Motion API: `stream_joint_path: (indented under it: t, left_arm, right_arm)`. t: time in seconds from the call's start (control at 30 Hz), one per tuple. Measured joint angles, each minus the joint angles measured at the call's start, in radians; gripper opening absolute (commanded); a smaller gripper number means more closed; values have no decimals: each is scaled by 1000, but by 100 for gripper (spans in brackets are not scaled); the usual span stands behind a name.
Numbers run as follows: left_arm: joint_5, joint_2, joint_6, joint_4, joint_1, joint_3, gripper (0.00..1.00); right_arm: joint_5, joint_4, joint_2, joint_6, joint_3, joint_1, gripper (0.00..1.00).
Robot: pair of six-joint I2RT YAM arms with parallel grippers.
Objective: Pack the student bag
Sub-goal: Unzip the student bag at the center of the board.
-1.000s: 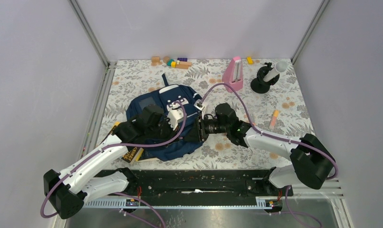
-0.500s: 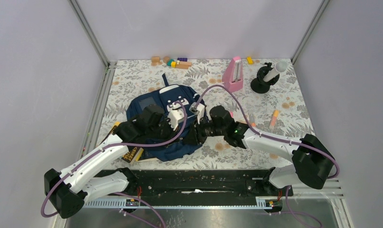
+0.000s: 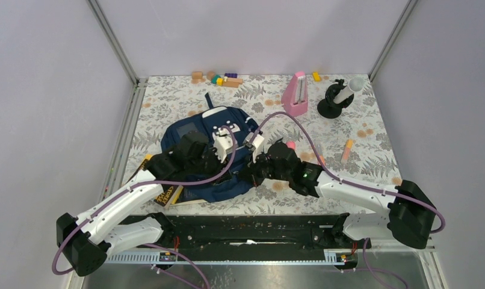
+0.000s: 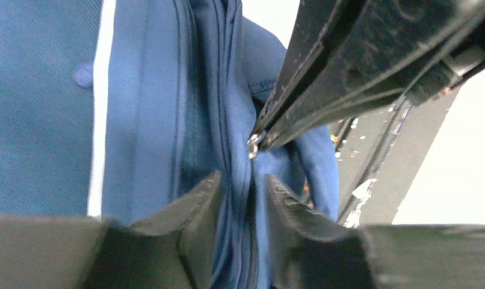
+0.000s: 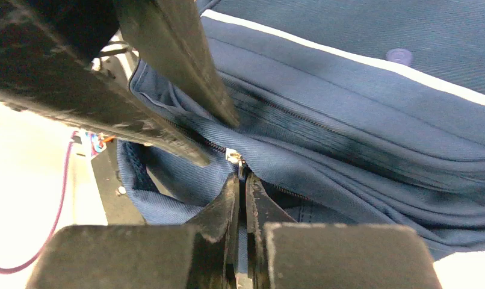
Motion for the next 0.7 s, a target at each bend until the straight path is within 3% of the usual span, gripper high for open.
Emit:
stream_joint_path:
  t: [0.07,0.2,0.4,0.7]
  left_arm:
    - [10,-2,-7,23,-2,1,66]
    - [8,-8,-14,43,-6,1,77]
    - [-24,-48,-18,35,-6,3,79]
    - [-68,-68,-31,-17,-6,-6,77]
  right_arm:
    - [45,-47,-29,-19,0,0,0]
    - [143,-153,-58,-81,7,0,0]
    - [216,-293,-58,-157,39,-33,0]
    - [126,-452,-53,-173,133,-189,0]
